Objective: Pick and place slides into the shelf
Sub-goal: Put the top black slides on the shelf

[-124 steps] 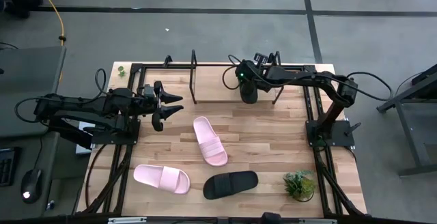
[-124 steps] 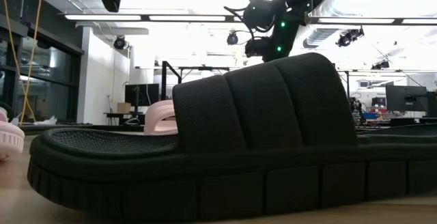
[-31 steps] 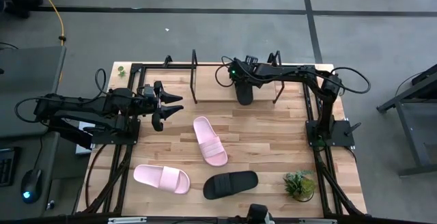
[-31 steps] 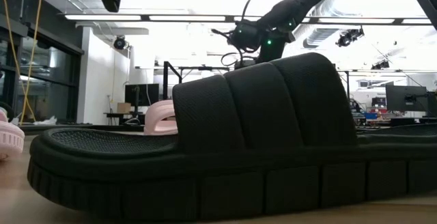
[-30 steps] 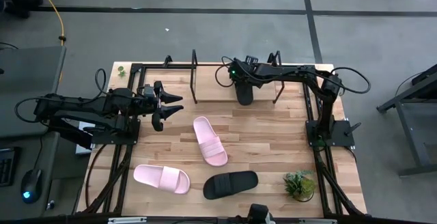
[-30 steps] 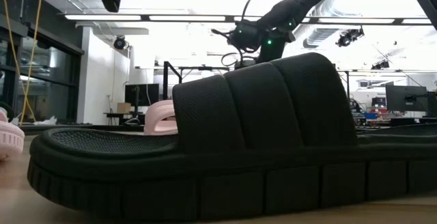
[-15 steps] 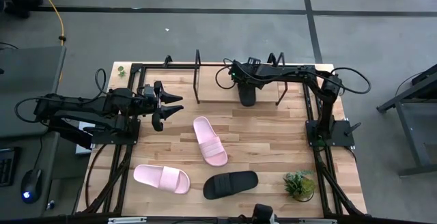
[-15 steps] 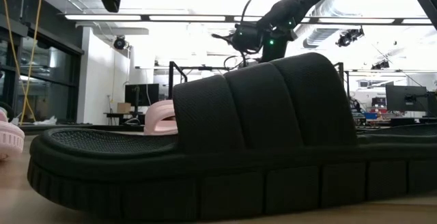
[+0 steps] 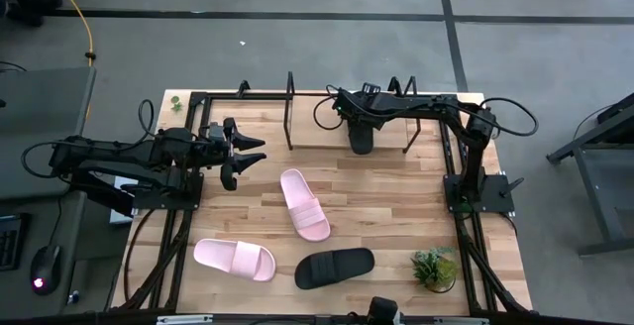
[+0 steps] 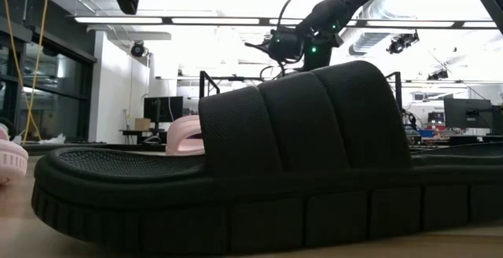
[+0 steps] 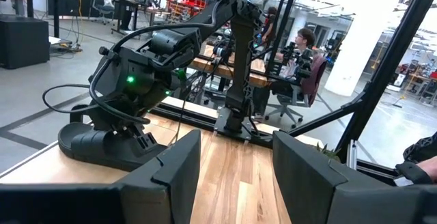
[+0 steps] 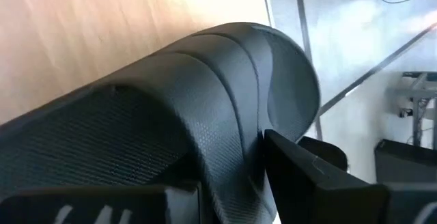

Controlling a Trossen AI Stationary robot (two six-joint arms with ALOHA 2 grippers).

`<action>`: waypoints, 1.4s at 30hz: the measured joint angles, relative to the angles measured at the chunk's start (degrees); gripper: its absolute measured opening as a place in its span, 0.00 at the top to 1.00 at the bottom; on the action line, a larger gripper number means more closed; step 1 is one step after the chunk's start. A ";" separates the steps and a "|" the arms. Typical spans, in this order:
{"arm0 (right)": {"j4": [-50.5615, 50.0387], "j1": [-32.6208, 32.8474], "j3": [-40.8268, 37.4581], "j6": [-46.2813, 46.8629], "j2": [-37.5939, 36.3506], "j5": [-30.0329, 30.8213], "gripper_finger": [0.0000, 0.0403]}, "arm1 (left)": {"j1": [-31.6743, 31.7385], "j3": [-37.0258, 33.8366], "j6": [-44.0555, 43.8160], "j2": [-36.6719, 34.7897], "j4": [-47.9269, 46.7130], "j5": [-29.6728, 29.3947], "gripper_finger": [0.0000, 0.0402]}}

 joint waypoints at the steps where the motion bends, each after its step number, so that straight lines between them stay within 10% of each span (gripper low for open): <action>1: -0.13 0.00 0.00 0.00 0.00 -0.03 0.74 | 0.00 0.00 0.00 0.00 0.00 0.00 0.58; 20: -3.71 0.92 -0.15 2.04 -6.09 -11.15 0.74 | 0.00 0.00 0.00 0.02 -0.25 0.00 0.58; 42: -8.82 0.90 -0.11 6.27 -6.29 3.71 0.74 | 0.00 0.00 -0.02 0.02 -0.33 -0.01 0.58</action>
